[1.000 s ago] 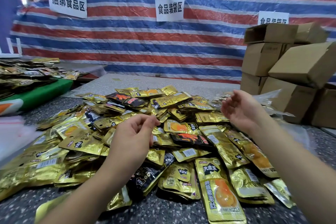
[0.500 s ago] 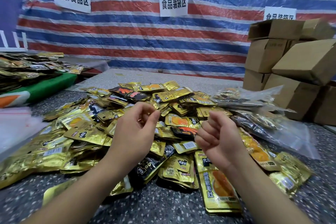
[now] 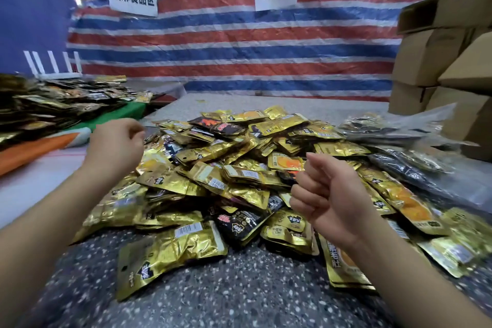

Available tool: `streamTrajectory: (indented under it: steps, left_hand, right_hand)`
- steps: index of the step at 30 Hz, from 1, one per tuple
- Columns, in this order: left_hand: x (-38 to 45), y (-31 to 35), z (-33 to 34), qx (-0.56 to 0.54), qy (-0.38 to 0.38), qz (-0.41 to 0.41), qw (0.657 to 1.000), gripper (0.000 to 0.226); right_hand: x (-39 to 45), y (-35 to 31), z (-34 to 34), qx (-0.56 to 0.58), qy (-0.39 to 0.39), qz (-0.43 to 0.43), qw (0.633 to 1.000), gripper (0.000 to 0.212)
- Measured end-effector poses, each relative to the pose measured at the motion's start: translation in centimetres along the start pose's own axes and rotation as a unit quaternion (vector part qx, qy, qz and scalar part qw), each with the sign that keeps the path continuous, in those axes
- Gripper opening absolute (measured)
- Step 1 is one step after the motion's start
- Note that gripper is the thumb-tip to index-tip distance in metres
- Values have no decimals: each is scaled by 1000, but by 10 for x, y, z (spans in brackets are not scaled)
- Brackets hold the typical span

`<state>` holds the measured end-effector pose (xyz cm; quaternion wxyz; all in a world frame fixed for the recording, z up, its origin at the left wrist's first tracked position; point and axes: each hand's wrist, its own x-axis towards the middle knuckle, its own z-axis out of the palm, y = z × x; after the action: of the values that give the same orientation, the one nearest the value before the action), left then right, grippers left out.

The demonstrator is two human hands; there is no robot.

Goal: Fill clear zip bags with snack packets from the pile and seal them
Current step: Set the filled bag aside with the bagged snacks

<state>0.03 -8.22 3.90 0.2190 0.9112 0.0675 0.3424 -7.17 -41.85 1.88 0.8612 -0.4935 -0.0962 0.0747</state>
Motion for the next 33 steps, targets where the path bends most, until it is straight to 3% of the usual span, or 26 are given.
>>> streamTrajectory:
  steps: [7,16,19,24,30,33]
  left_hand:
    - [2,-93,-11,178,-25,-104,978,32]
    - [-5,-114,3,258,-100,-187,943,25]
    - [-5,-116,5,266,-97,-168,944,22]
    - [-10,-119,8,301,-95,-113,942,42]
    - [-10,-112,8,328,-105,-120,931,15]
    - [-11,-110,5,334,-103,-113,930,13]
  right_hand:
    - [2,1,5,-8,-3,28,1000,43]
    - [2,0,4,-8,8,57,998,47]
    - [3,-1,4,-10,6,58,998,45]
    - [3,1,5,-13,7,63,998,46]
    - [2,0,5,-20,5,64,998,40]
    - [2,0,5,-27,6,64,998,39]
